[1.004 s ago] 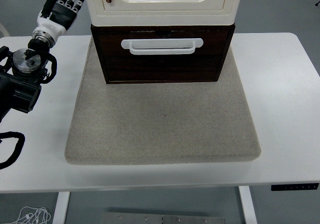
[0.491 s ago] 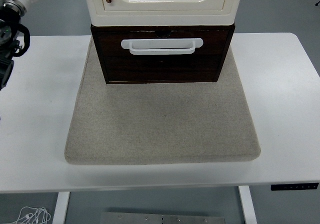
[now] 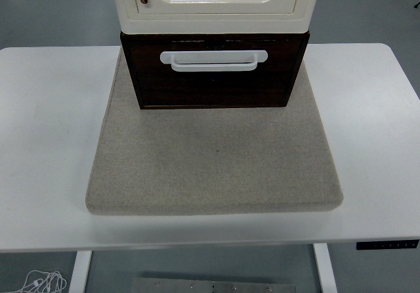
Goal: Open the drawer under the combination cabinet
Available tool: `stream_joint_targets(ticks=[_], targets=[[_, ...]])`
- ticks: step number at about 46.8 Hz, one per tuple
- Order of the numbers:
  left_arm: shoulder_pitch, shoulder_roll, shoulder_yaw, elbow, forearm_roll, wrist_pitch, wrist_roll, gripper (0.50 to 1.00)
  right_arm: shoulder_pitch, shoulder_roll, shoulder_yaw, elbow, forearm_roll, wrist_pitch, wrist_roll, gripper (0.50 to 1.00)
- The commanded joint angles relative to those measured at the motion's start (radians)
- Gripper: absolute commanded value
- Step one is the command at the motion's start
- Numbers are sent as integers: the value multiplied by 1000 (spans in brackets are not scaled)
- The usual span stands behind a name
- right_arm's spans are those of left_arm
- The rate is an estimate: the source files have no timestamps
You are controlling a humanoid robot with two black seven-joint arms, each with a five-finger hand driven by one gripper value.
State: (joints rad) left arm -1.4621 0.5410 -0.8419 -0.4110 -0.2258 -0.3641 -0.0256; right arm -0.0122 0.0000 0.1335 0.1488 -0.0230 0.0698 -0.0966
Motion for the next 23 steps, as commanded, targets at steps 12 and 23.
stream_joint_targets(ticks=[12, 23], targets=[[-155, 43, 89, -216, 170, -10, -10, 1000, 0, 0, 0, 0, 0, 1, 0, 928], [-173, 71, 95, -492, 267, 2, -11, 1000, 0, 0, 0, 0, 0, 1, 0, 926]])
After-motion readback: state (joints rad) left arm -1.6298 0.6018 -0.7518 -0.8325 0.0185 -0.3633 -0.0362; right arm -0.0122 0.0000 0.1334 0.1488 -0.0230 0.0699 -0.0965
